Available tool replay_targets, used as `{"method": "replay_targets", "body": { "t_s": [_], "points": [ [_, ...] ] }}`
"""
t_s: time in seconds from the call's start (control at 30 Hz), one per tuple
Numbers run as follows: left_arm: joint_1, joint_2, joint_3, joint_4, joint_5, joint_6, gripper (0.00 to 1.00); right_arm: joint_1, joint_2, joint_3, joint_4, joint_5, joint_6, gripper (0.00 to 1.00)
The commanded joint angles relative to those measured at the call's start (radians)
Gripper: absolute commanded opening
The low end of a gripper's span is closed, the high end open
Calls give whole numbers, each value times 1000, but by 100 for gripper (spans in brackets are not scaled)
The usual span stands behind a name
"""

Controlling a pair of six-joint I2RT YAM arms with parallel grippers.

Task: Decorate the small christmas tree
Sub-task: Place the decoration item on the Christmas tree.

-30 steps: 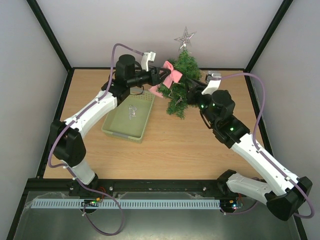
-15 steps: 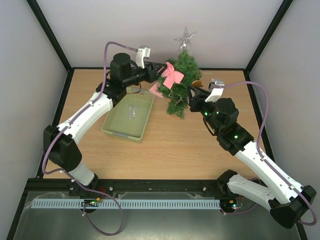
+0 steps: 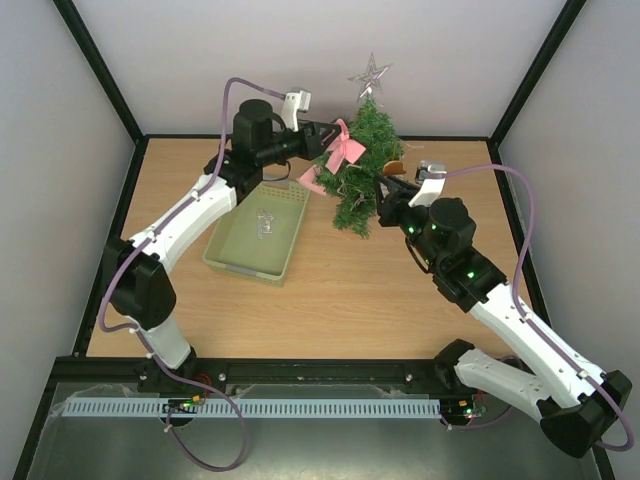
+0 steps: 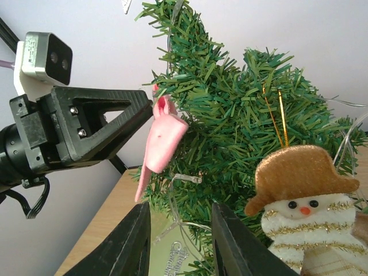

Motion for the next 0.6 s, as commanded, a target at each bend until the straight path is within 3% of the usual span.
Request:
{"method": "replay_targets", "body": {
  "t_s": [0.0,0.3,0.57],
  "points": [
    [-12,13,43,-41,-10,17,32,-4,-24,-17,22,0,7,27],
    [-31,-17,43,-51,-7,11,32,-5,-22,-3,16,-10,2,27],
    [-37,-72,43,-82,-62,52,40,-4,-34,-12,10,2,-1,28]
  ]
}}
